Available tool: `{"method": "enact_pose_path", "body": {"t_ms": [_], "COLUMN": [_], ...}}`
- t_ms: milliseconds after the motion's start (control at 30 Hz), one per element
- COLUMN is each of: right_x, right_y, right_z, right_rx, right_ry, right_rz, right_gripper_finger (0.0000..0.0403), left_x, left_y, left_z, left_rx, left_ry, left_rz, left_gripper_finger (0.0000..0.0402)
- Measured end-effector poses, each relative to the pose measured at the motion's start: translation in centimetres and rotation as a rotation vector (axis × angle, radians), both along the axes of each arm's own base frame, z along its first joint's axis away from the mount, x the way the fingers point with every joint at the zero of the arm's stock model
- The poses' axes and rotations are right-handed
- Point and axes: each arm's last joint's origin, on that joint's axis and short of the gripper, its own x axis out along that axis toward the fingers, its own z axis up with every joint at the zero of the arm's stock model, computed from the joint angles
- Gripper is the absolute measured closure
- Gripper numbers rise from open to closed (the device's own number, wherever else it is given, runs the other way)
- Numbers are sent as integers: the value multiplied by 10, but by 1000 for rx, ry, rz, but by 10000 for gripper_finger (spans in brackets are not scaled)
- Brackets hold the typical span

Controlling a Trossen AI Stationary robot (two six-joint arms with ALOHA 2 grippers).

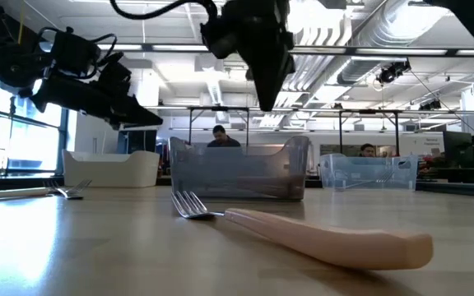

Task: Sort silverware by color (type)
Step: Adjust the black bin in the middle

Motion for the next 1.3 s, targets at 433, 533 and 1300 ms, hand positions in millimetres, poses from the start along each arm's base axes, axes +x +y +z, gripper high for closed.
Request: {"method": "enact_pose_path", "body": {"t_ms": [433,533,1300], "right_x": [-4,-13,-38], "right_y": [59,67,50], "right_z": [-42,-51,-88], "right_rx": [27,4,-289], "right_ry": [-55,-23,149], "right_rz": [3,-25,-126], "right_gripper_finger": [402,403,403], "left_x": [4,6,14], "left_y": [-7,-10,-23], "left_z": [1,0,-2], "left_rx": [-121,-136,-144], "left_ry": [-53,-52,-25], "left_rz": [-188,-212,-208], "left_gripper_finger": [402,401,402]}}
